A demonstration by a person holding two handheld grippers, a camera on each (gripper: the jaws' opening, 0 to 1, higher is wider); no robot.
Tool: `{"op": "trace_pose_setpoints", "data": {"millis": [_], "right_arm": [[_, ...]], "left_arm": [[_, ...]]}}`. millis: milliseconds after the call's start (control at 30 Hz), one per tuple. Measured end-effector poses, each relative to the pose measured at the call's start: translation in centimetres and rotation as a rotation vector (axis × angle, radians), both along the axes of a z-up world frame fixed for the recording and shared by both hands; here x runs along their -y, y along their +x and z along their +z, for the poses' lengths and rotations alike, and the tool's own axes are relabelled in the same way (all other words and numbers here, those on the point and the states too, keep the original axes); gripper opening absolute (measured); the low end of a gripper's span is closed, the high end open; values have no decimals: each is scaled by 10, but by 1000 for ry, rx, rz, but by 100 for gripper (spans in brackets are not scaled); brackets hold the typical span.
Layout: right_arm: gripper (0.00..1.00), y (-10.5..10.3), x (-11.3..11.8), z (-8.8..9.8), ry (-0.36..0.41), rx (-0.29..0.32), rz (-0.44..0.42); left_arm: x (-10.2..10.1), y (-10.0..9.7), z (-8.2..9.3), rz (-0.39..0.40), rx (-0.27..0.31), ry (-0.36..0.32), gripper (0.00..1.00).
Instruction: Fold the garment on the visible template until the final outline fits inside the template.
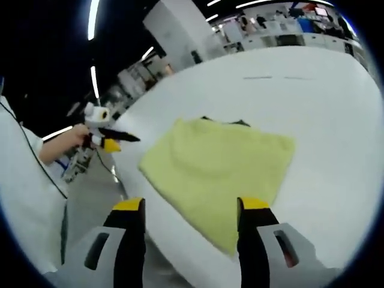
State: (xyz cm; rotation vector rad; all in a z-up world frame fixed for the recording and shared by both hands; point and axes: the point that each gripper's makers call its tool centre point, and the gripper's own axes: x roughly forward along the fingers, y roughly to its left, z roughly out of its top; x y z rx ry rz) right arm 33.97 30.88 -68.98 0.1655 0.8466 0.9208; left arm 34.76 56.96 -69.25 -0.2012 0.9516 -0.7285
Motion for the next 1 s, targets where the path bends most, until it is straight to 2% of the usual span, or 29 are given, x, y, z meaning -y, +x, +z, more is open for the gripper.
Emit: {"op": "trace_pose_setpoints", "data": {"millis": [133, 267, 500, 833, 1000], "right_arm": [[60, 8, -3, -2, -9, 0, 14], [59, 19, -3, -5, -31, 18, 20], [55, 32, -5, -15, -101, 42, 61], [50, 52, -11, -19, -119, 72, 92], [48, 64, -13, -21, -112, 82, 96]], "left_arm": [[5, 8, -3, -7, -5, -6, 72], [5, 25, -3, 8, 30, 9, 68], [13, 38, -9, -15, 31, 25, 65], [25, 53, -13, -49, 43, 25, 61], [32, 65, -14, -57, 53, 23, 55]]}}
